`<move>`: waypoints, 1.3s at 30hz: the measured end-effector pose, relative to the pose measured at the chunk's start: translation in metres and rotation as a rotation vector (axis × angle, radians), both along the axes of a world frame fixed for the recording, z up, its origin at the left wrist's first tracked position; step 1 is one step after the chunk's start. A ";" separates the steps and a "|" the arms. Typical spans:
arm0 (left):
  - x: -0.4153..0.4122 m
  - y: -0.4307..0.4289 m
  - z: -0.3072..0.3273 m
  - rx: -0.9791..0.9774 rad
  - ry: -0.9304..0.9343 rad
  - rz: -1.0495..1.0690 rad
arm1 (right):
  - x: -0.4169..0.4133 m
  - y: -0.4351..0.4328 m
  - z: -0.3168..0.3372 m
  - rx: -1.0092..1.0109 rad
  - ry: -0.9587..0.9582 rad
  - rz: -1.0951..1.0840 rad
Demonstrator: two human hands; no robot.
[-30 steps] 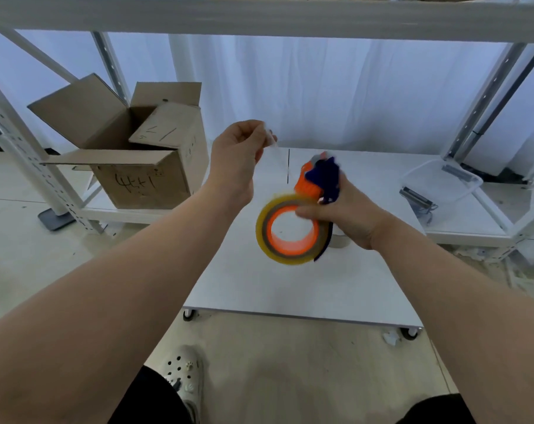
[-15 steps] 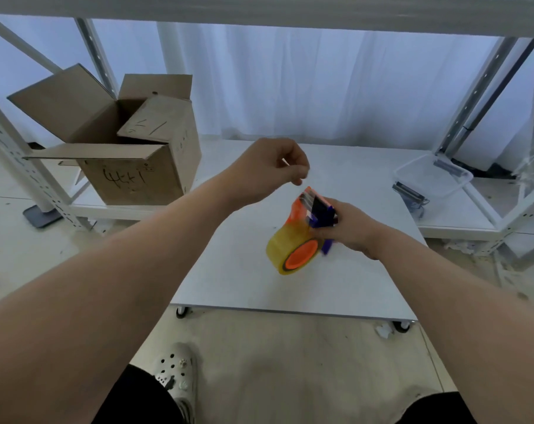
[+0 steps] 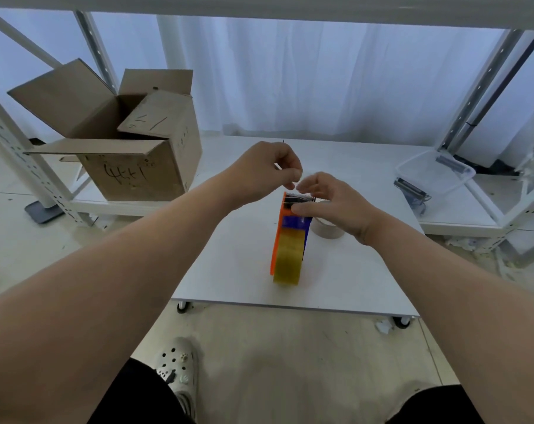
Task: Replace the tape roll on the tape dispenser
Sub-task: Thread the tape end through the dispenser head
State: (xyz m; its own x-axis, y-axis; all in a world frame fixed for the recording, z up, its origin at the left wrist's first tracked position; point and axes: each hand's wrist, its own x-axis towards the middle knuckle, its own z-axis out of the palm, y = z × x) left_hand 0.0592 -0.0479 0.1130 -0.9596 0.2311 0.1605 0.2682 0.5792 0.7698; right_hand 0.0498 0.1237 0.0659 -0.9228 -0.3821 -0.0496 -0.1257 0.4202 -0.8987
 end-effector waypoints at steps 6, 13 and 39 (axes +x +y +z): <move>0.000 0.000 0.000 0.029 -0.035 0.051 | 0.003 -0.003 0.007 0.024 0.054 -0.026; 0.002 0.002 0.002 0.051 -0.069 0.069 | 0.004 -0.008 0.016 0.070 0.118 -0.077; -0.008 0.006 -0.055 -0.145 -0.384 0.067 | -0.007 0.005 0.009 0.067 0.118 -0.176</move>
